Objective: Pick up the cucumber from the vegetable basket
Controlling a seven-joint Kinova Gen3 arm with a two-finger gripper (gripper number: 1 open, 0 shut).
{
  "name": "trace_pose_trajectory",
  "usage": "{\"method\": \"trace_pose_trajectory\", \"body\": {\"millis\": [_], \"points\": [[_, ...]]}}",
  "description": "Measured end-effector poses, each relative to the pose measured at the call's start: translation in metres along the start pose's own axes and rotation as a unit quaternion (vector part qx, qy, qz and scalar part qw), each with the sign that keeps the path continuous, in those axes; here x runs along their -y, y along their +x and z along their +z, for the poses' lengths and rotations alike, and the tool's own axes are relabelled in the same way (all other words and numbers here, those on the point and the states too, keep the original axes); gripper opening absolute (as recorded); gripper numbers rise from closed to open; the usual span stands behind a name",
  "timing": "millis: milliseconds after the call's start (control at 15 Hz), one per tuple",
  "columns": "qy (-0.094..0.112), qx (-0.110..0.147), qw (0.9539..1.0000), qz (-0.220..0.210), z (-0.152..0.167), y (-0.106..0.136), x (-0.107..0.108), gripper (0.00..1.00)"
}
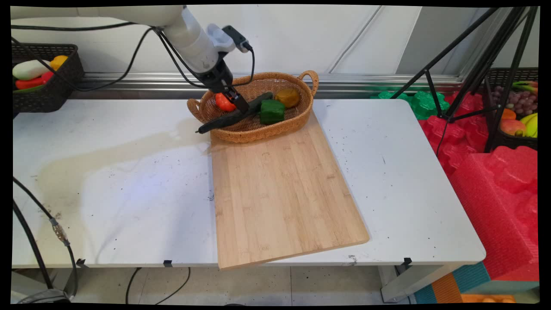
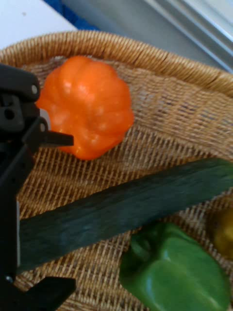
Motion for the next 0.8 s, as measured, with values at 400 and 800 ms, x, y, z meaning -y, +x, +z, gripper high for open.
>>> {"method": "trace_pose_trajectory", "body": {"millis": [400, 800], "points": [[-0.006, 0.015, 0.9994, -0.030, 0.027, 0.000, -0.006, 1.00], [-0.005, 0.010, 0.9979, -0.064, 0.029, -0.002, -0.011, 0.00]]}}
